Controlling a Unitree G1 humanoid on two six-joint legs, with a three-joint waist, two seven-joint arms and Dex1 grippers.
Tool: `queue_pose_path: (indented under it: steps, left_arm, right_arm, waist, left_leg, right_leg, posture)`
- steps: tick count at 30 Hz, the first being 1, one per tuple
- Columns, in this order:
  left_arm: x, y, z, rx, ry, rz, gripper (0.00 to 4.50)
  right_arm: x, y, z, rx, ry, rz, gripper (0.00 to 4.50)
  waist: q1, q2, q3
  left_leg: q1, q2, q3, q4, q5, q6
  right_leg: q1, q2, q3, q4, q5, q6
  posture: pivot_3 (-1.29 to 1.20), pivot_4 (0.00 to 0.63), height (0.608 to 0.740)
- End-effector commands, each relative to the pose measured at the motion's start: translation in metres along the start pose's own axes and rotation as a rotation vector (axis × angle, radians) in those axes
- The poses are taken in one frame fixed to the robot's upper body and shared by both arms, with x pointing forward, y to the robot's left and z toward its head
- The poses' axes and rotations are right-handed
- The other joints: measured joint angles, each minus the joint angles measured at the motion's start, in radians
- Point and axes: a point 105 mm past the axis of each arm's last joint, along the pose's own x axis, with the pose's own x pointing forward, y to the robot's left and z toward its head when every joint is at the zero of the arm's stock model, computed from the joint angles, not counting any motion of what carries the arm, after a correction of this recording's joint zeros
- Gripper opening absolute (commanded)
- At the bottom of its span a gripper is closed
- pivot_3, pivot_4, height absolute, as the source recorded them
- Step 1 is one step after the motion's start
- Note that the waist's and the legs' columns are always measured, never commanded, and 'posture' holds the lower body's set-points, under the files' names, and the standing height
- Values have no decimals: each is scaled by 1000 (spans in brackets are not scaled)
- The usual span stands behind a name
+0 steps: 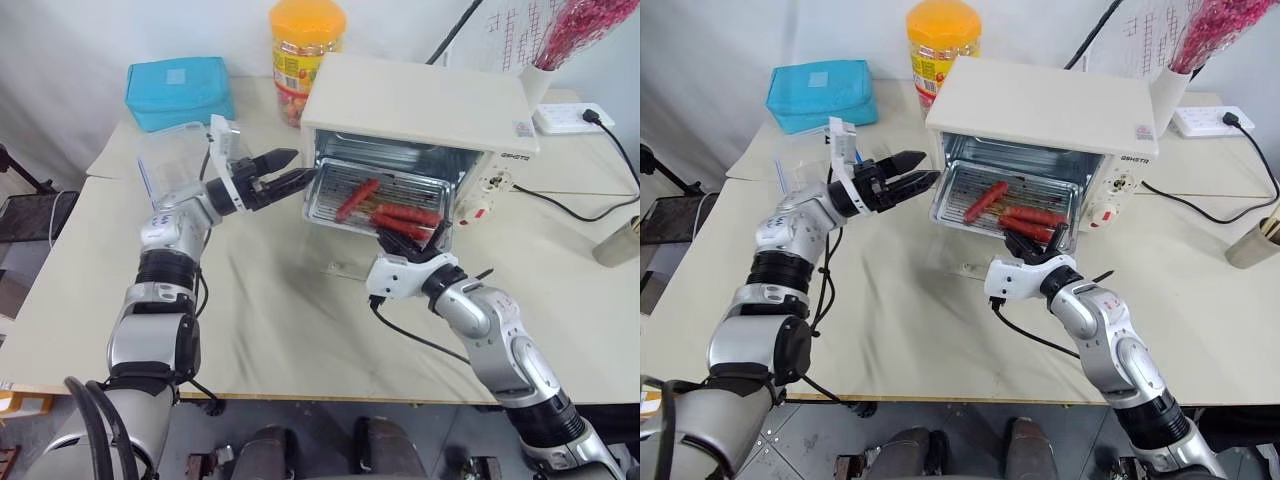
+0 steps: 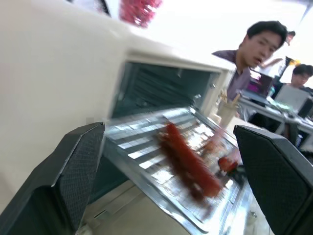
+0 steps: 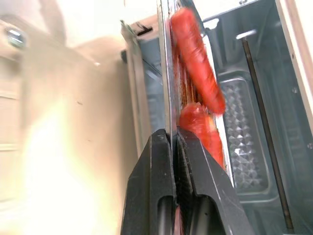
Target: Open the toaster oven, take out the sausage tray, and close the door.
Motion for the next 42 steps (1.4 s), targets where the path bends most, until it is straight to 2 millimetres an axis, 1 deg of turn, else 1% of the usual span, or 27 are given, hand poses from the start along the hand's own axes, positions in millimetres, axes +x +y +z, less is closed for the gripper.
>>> queue_pose_path:
  steps: [1,7,12,14,15,20,24,25,29,31,34,38,39,42]
  left_arm:
    - [-6,-7,5,-47,0,-8,4500]
    - [-20,-18,-15,-214,147,32,4500]
    - [-32,-31,-27,-395,241,69,4500]
    - [-36,-37,-34,-504,273,76,4500]
    - [-38,-38,-38,-533,290,93,4500]
    - [-34,-42,-33,-662,237,103,4500]
    - [-35,-47,-37,-725,261,114,4500]
    - [-35,-47,-38,-746,262,122,4103]
    - [-35,-50,-40,-840,254,117,3060]
    - [-33,-50,-42,-877,235,110,2434]
    - [-33,-52,-46,-897,233,112,1481]
    - [-38,-51,-49,-941,222,122,235]
    - [-40,-50,-49,-958,213,124,20]
    - [-44,-51,-51,-1004,198,116,20]
  right_arm:
    - [-10,-19,9,-40,-27,-58,13]
    - [-18,-14,16,-51,-55,-13,13]
    - [-27,-9,19,-77,-89,48,13]
    - [-30,-9,20,-89,-108,61,13]
    - [-30,-8,22,-88,-121,66,13]
    - [-30,-4,30,-79,-175,95,13]
    - [-29,-1,38,-77,-229,117,13]
    - [-29,-1,39,-75,-243,120,0]
    - [-28,1,43,-66,-285,140,0]
    - [-27,1,44,-70,-302,152,0]
    - [-26,2,43,-73,-317,166,0]
    - [-26,3,41,-64,-314,172,0]
    - [-27,4,40,-56,-312,177,0]
    - [-28,4,35,21,-288,189,0]
  waist:
    - [0,0,0]
    - [0,0,0]
    - [2,0,0]
    - [5,0,0]
    - [6,0,0]
    - [6,0,0]
    - [5,0,0]
    - [5,0,0]
    - [6,0,0]
    - [7,0,0]
    - [9,0,0]
    - [10,0,0]
    - [11,0,0]
    - [14,0,0]
  left_leg:
    - [0,0,0,0,0,0]
    - [0,-1,-1,0,0,0]
    - [0,-1,-1,0,0,0]
    - [0,-1,-2,0,0,0]
    - [0,-1,-2,1,0,0]
    - [1,-1,-2,1,0,0]
    - [1,-1,-2,2,0,0]
    - [1,-1,-2,2,0,0]
    - [1,-1,-2,2,0,0]
    - [1,-1,-2,2,0,0]
    - [1,-1,-2,3,0,0]
    - [1,-1,-2,3,0,0]
    - [1,-1,-2,3,0,0]
    - [1,-1,-2,3,0,0]
  right_leg:
    - [0,0,0,0,0,0]
    - [0,-1,0,0,0,0]
    - [1,-1,1,0,0,0]
    - [1,-1,2,0,0,0]
    - [1,-1,2,0,0,0]
    - [2,-1,2,1,0,0]
    - [2,-1,2,1,0,0]
    - [2,-1,2,1,0,0]
    - [2,-1,2,2,0,0]
    - [2,-1,2,1,0,0]
    - [2,-1,2,2,0,0]
    - [2,-1,3,2,0,0]
    - [2,-1,3,2,0,0]
    - [2,-1,4,2,0,0]
  posture:
    - [0,150,740]
    - [0,150,740]
    - [0,150,740]
    - [0,150,740]
    - [0,150,740]
    - [0,150,740]
    - [0,150,740]
    - [0,150,740]
    - [0,150,740]
    - [0,150,740]
    - [0,150,740]
    - [0,150,740]
    - [0,150,740]
    - [0,150,740]
